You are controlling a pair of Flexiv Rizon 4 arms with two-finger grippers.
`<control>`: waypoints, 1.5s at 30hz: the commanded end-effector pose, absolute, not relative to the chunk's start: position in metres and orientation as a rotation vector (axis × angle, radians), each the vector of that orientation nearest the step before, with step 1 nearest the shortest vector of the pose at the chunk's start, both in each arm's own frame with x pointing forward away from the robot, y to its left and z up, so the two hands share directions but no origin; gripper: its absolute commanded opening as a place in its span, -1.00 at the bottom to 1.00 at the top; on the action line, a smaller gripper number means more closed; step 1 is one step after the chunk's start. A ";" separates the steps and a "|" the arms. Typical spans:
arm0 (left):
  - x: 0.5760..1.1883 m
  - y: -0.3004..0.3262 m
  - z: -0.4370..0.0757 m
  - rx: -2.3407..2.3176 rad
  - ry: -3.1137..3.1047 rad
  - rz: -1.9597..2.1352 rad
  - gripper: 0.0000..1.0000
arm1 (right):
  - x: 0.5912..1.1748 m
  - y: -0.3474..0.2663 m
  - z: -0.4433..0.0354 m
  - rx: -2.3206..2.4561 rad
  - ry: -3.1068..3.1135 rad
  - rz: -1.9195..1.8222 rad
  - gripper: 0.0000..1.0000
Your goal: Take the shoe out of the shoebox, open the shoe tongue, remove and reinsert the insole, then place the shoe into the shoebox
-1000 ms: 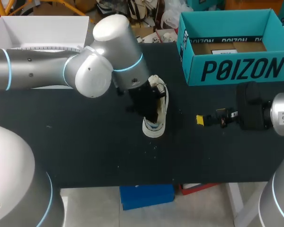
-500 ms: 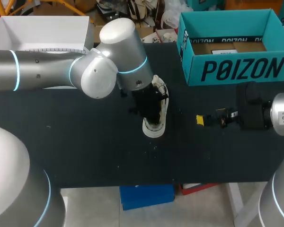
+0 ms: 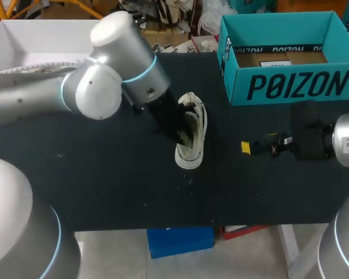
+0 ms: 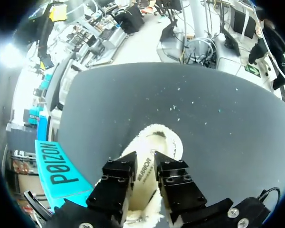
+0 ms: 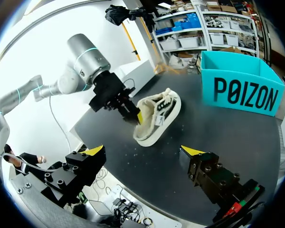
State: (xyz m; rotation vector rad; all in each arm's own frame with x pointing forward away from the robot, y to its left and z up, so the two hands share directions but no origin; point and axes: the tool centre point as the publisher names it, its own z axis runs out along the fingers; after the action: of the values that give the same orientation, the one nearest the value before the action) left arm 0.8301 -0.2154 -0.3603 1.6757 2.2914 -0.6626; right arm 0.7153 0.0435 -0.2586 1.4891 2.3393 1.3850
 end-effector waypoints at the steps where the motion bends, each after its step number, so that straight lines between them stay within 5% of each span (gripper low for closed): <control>1: 0.829 -0.183 -0.345 1.503 2.141 -0.948 1.00 | 0.715 0.045 -0.259 1.491 2.337 1.385 1.00; 16: 0.845 -0.161 -0.320 1.185 2.177 -0.864 1.00 | 0.715 0.045 -0.259 1.491 2.337 1.385 1.00; 33: 0.842 -0.140 -0.326 1.332 2.232 -0.605 0.89 | 0.715 0.045 -0.259 1.491 2.337 1.385 1.00; 45: 0.854 -0.140 -0.325 1.384 2.218 -0.616 1.00 | 0.715 0.045 -0.259 1.491 2.337 1.385 1.00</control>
State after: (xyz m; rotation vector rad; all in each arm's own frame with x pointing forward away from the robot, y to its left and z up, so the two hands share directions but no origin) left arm 0.8494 -0.1407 -0.3245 1.3758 2.2272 -0.5984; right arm 0.7153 0.0435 -0.2586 1.4891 2.3393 1.3850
